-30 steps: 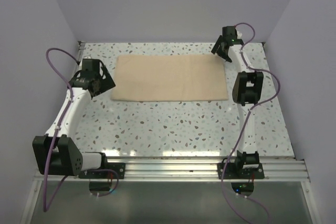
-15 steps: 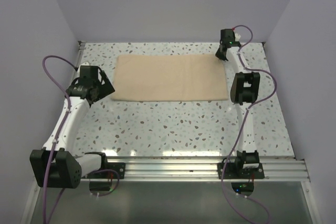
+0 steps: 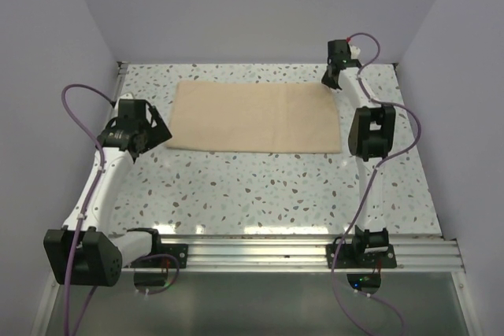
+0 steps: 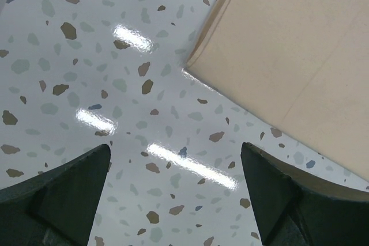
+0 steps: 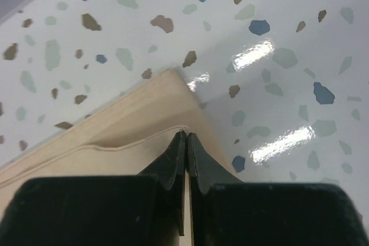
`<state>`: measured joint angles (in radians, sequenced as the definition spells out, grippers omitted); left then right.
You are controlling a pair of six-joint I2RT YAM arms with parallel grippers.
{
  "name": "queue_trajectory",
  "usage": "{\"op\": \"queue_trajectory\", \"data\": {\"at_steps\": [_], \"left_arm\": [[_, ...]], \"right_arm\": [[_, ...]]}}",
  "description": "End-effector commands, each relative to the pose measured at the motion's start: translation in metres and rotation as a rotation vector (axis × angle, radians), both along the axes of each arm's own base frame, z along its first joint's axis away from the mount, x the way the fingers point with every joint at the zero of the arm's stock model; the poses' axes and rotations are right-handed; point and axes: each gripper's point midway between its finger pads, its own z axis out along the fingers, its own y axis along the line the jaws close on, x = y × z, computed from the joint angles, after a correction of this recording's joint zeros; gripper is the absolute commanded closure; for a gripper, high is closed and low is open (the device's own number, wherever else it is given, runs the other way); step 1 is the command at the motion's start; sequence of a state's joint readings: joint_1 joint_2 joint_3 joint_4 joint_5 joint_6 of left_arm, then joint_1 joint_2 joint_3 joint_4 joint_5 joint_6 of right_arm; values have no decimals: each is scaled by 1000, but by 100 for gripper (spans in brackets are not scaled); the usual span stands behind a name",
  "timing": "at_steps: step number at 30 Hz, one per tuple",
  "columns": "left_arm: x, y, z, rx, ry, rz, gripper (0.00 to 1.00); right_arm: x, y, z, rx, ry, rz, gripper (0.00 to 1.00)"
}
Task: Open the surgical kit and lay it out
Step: Open the surgical kit at the center of the board.
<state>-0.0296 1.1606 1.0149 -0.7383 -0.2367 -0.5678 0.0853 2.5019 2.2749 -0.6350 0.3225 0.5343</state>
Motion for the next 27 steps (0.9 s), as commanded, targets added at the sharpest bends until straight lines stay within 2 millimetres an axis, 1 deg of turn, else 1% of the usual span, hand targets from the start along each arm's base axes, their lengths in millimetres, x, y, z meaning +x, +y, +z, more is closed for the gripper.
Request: {"op": "queue_trajectory", "data": {"at_steps": [1,2,3,4,5,7,8,9,10,11,12,13,14,15,16,17,18,19,21,22,23,24,25,26,27], "left_arm": [[3,-5,20,-23,-59,-11,0],[4,-6,25,-27,-72,-16,0],[6,-7,26,-29,-79,-22,0],[6,-8,29,-30,-86,-25,0],[7,-10,31,-36,-95,-34,0],[9,-10,34,-42,-107,-36,0],[11,-11,38,-45,-122,-39,0],[13,-12,38,-48,-125,-41,0],[15,-13,40,-53,-134,-40,0],[19,-13,40,-58,-142,-40,0],[20,-14,41,-62,-148,-40,0],[23,-15,41,-68,-153,-36,0],[27,-15,41,-71,-161,-36,0],[29,-15,41,-72,-165,-31,0],[32,-14,43,-70,-172,-23,0],[34,-12,44,-64,-179,-15,0],[34,-11,45,-59,-180,-6,0],[35,-8,49,-53,-191,8,0],[34,2,55,-19,-206,60,0],[34,4,61,-18,-220,79,0],[32,9,61,0,-209,106,0],[32,11,64,3,-210,119,0],[34,13,73,3,-227,135,0],[29,19,75,24,-207,163,2],[26,22,84,27,-216,196,2]], "right_arm": [[1,28,106,28,-192,29,100],[-3,40,120,40,-209,57,100],[-9,46,124,44,-197,73,100],[-15,57,130,50,-194,96,100],[-26,67,141,75,-194,126,100],[-46,82,146,96,-165,170,100],[-70,98,157,124,-153,223,100],[-89,105,158,132,-126,246,100],[-109,118,166,143,-123,283,100],[-139,117,140,136,-38,290,100],[-171,114,179,153,-106,307,100],[-194,112,181,166,-101,308,100],[-227,101,150,158,-20,295,100],[-256,92,156,157,-13,288,100],[-288,77,184,151,-94,283,100],[-316,63,170,123,-61,265,100],[-345,49,165,95,-20,248,100],[-370,33,180,73,-87,223,100],[-410,13,158,32,-5,188,100],[-424,8,158,42,-28,173,100],[-434,4,145,35,8,166,100],[-446,-1,137,25,49,149,95],[-451,-2,132,37,65,126,91],[-456,0,122,48,99,135,92],[-459,3,118,65,112,135,94]]}}
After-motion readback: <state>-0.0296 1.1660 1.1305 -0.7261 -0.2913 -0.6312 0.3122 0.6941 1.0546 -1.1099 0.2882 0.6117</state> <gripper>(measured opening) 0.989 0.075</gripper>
